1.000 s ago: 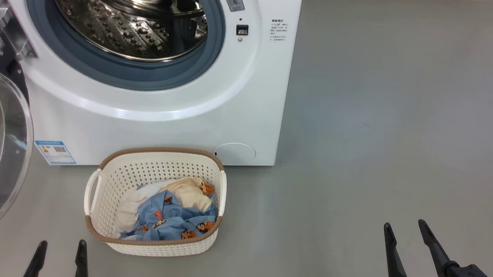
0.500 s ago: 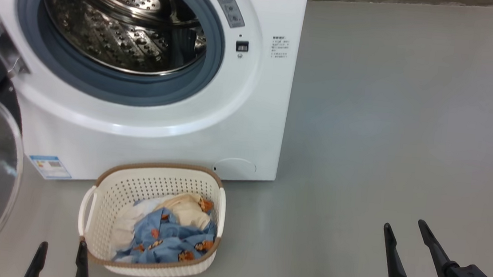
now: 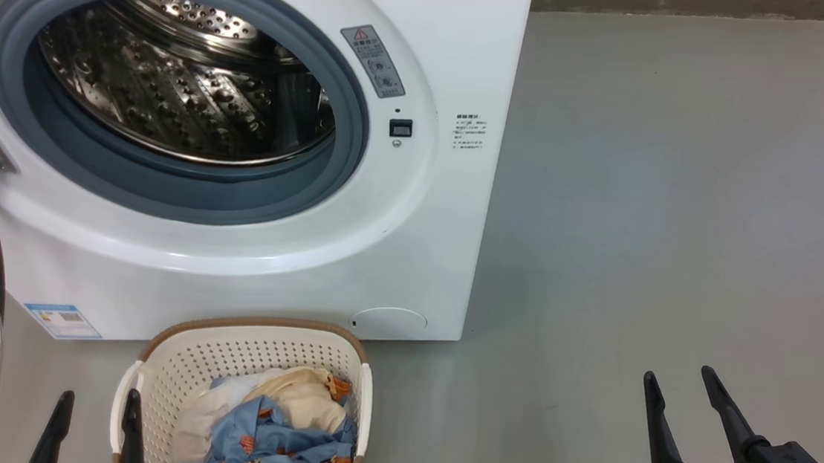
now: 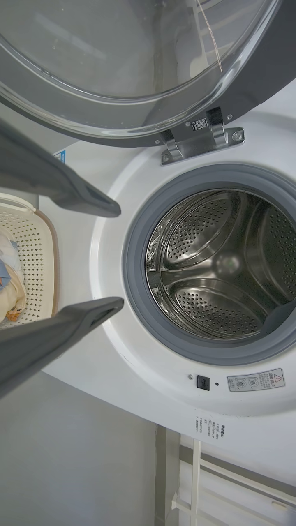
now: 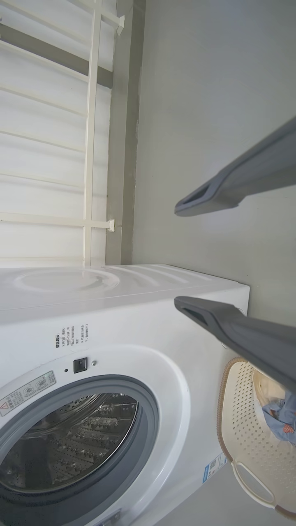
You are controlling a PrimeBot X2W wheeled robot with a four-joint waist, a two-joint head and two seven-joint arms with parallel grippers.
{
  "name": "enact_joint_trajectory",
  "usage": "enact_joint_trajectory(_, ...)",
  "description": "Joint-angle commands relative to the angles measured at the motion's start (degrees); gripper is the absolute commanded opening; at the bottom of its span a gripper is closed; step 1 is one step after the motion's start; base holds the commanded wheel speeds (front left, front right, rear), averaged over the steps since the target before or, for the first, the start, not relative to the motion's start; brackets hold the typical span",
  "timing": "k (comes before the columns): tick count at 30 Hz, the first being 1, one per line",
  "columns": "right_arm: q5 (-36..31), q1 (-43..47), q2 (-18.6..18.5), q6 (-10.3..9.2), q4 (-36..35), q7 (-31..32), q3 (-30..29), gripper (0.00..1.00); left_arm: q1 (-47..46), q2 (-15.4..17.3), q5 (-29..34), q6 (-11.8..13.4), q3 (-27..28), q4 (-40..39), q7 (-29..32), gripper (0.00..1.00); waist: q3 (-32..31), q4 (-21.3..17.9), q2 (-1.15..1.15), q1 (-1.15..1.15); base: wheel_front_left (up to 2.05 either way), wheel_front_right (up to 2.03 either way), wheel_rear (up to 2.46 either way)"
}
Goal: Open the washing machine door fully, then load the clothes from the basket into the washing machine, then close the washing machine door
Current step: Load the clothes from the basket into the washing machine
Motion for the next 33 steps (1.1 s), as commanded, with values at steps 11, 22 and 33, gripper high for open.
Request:
enact_joint_trajectory(11,0.45,-1.6,-0.25,0.09,-1.32,-0.72,1.33,1.0,-1.97,0.67,-1.05,0.25,1.45,-1.39,-0.31,1.0,0.37,-0.14,0.0,0.0,0.04,-0.04,0.0)
enact_joint_trajectory(22,0.47,-1.76,-0.25,0.09,-1.02,-0.72,1.48,1.0,-1.61,0.67,-0.93,-0.38,0.68,-1.9,-0.31,1.0,0.24,0.0,0.0,0.0,0.0,0.0,0.0)
enact_joint_trajectory(33,0.42,-1.98,-0.25,0.09,-0.96,-0.72,1.57,1.0,-1.85,0.67,-0.83,-0.43,0.26,-2.21,-0.31,1.0,0.79,-0.14,0.0,0.0,0.0,0.0,0.0)
